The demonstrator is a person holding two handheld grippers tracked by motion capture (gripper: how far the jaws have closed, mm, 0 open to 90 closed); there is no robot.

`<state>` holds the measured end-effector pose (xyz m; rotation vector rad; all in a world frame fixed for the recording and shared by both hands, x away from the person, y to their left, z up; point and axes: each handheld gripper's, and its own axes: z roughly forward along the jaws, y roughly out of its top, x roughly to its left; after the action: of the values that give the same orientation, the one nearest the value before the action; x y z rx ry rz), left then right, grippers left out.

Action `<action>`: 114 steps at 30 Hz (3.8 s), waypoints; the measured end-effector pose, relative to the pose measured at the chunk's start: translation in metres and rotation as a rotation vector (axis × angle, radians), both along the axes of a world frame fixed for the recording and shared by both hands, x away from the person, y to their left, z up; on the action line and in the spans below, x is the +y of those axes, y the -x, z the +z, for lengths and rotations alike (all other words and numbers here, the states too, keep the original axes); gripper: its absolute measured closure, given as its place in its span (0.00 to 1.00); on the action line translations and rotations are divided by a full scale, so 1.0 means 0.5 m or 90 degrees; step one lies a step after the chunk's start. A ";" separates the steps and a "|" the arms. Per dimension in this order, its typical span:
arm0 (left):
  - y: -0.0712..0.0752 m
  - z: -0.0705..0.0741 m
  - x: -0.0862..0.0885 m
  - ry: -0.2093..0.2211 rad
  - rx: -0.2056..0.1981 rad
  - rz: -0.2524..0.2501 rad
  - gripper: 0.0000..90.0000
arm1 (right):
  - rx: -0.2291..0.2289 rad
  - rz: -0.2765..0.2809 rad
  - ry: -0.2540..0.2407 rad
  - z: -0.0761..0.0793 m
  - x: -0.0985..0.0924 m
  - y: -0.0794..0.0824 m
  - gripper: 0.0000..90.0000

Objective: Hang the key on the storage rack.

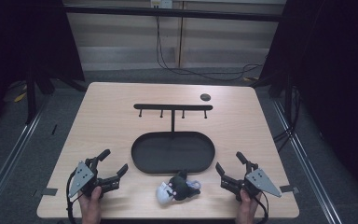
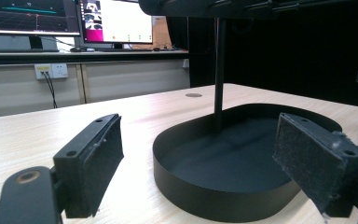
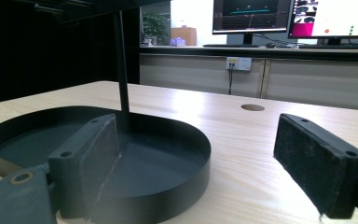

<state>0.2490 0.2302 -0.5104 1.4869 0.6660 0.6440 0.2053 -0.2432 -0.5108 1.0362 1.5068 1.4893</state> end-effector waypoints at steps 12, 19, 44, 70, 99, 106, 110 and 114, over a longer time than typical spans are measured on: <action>0.000 0.000 0.000 0.000 0.001 0.000 0.17 | 0.046 -0.002 0.012 0.005 0.003 -0.009 0.16; 0.000 0.000 0.000 -0.001 0.000 0.001 0.17 | 0.074 0.006 0.004 0.012 0.002 -0.007 0.27; 0.000 0.000 0.000 0.000 0.000 0.000 0.17 | 0.246 0.197 0.103 0.084 0.054 -0.051 0.49; 0.000 0.000 0.000 0.000 0.000 0.001 0.17 | 0.398 0.343 0.264 0.173 0.109 -0.109 0.48; 0.000 0.000 0.000 0.000 0.000 0.000 0.17 | 0.708 0.571 0.489 0.129 0.209 -0.198 0.84; 0.000 0.000 0.000 0.000 0.000 0.000 0.17 | 0.726 0.593 0.552 0.112 0.236 -0.219 0.84; 0.000 0.000 0.000 0.000 0.000 0.000 0.17 | 0.727 0.604 0.562 0.106 0.241 -0.224 0.84; 0.000 0.000 0.000 0.000 0.000 0.000 0.17 | 0.724 0.612 0.571 0.099 0.245 -0.229 0.79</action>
<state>0.2491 0.2301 -0.5104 1.4865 0.6656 0.6443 0.3196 -0.1208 -0.4611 0.5312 3.3532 0.3516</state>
